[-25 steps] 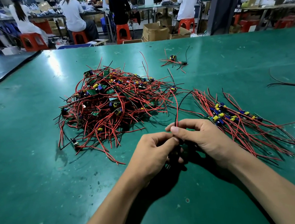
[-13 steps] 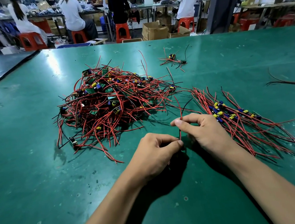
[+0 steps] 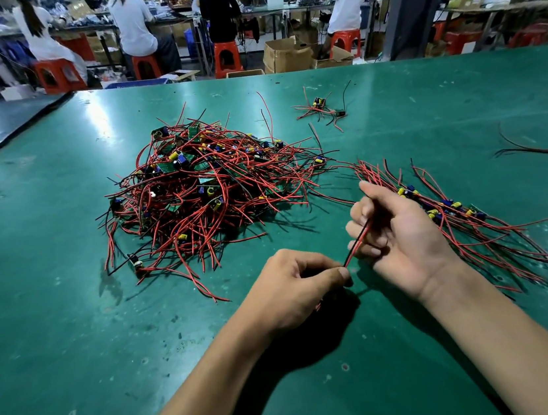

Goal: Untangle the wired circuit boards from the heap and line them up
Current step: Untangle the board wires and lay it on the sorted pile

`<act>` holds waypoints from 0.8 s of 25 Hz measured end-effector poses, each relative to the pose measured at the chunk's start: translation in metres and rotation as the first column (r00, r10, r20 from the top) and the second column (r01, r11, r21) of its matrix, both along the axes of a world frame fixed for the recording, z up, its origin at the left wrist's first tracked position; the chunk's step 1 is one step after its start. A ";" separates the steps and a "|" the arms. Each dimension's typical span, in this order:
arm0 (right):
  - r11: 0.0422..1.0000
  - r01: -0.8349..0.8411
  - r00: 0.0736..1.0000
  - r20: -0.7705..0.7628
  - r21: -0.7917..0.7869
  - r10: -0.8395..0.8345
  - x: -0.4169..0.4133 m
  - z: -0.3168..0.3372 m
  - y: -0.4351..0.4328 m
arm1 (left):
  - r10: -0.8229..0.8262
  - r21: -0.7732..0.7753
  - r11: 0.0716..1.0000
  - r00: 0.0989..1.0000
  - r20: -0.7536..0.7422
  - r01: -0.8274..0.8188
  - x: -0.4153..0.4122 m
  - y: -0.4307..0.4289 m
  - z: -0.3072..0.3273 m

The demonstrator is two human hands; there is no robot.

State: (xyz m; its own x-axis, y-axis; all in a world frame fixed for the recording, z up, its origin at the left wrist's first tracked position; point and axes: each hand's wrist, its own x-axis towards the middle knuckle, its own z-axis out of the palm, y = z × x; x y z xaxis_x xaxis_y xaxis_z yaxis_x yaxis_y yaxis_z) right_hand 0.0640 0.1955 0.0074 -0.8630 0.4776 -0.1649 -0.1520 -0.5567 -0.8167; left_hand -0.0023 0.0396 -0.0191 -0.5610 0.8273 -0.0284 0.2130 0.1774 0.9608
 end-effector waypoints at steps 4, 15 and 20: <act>0.996 0.081 0.997 0.018 -0.044 -0.081 0.002 0.002 0.004 | 0.020 0.017 1.000 0.998 0.065 -0.021 0.000 0.001 -0.001; 0.978 -0.052 0.997 0.063 0.201 0.041 0.004 -0.006 0.009 | 0.109 0.066 0.991 0.983 0.150 -0.120 -0.002 0.004 -0.005; 0.754 -0.219 0.975 0.175 0.620 0.140 0.004 -0.025 -0.013 | 0.131 0.211 0.959 0.955 0.267 -0.191 -0.002 0.004 -0.007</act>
